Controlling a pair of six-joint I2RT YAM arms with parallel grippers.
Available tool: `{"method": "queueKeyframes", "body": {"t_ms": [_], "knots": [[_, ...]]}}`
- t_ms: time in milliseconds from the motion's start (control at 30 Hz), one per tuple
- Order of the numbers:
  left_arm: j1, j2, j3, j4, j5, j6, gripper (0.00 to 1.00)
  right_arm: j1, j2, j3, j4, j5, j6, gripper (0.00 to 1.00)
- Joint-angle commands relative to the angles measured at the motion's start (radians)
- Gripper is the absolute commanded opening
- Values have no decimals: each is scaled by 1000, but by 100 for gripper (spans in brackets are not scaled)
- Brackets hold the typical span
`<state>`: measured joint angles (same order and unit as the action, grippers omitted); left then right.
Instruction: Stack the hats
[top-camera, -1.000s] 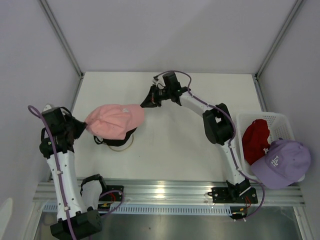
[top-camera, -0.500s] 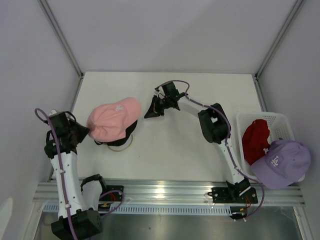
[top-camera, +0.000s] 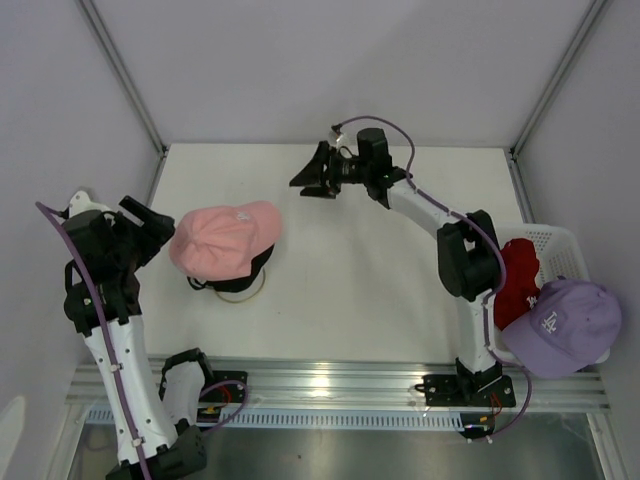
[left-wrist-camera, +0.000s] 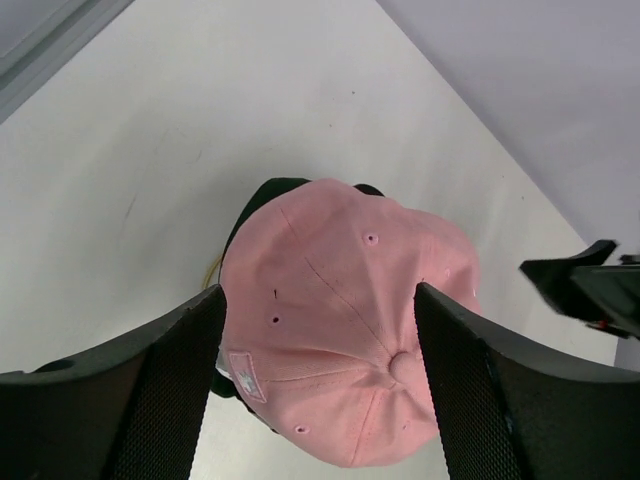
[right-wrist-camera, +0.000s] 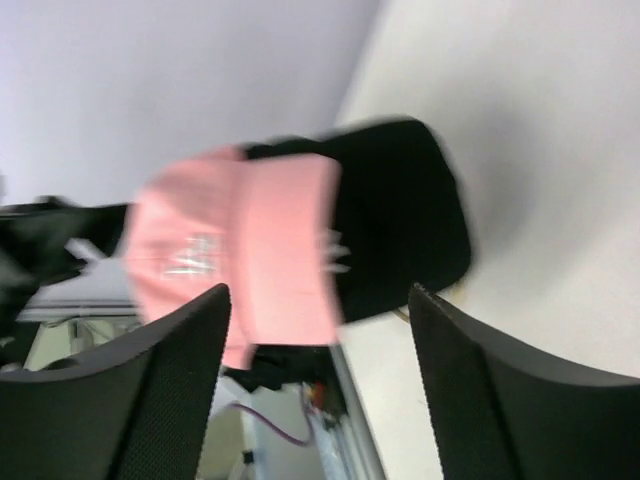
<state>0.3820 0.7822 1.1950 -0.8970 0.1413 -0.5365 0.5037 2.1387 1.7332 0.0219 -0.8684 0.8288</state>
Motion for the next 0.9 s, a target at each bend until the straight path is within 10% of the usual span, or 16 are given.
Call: {"method": "queueKeyframes", "body": {"t_ms": [0,233,867], "knots": [[6,5,17,1,67,33,80,30,-77,-62,321,-66,182,78],[5,2,23,3,144,73,83,87,-48,-104,475,-34,294,98],[1,9,21,17,233,104,85,107,-5,-73,159,54,41,94]]}}
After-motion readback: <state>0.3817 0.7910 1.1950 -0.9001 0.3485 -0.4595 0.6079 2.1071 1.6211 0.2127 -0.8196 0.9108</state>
